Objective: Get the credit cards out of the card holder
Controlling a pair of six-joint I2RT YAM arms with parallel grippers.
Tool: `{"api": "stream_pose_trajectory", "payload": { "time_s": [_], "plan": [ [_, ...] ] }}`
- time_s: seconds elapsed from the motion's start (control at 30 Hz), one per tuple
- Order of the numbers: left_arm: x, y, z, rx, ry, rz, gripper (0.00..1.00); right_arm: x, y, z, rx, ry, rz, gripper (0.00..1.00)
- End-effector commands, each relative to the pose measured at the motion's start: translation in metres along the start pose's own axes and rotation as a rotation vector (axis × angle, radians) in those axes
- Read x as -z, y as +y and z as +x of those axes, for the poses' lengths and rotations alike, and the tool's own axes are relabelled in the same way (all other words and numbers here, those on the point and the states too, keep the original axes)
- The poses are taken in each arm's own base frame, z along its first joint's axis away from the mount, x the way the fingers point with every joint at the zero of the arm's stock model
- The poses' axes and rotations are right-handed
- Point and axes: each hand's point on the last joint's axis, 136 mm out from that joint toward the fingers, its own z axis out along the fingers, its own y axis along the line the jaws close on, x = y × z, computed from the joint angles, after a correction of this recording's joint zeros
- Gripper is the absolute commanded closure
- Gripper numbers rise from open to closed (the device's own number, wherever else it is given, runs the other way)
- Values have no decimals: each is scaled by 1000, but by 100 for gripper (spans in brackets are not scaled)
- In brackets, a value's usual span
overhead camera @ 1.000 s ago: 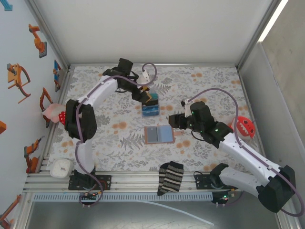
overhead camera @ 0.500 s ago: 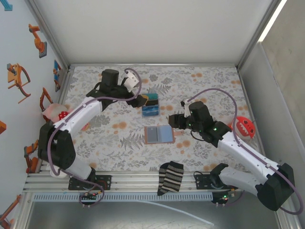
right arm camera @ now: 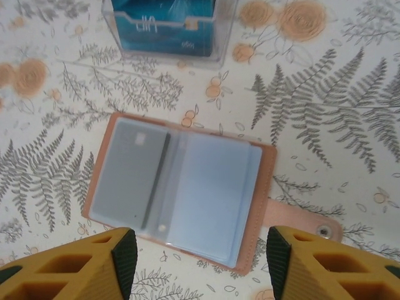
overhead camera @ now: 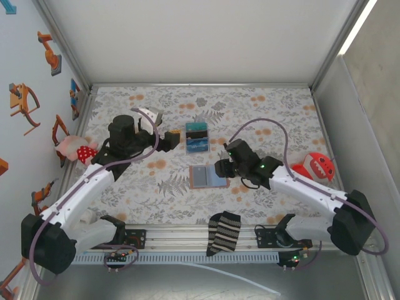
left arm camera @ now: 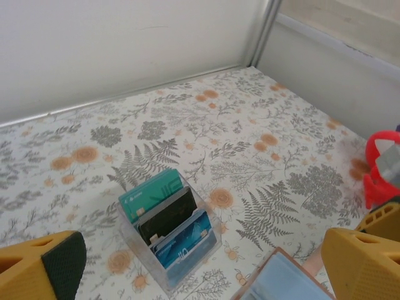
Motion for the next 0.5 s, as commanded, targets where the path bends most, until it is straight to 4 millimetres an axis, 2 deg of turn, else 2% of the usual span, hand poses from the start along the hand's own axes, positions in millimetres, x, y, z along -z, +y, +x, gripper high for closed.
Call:
{"api": "stream_pose_trajectory", "payload": {
  "time_s": [0.0, 0.23, 0.47],
  "plan": [
    [11, 14, -2, 143, -52, -90, 3, -4, 8, -2, 50, 21, 96, 45],
    [26, 35, 23, 298, -57, -226, 3, -35, 45, 15, 177, 133, 122, 56],
    [42, 58, 45, 405, -90, -376, 3, -61, 70, 29, 223, 214, 72, 52]
  ]
}}
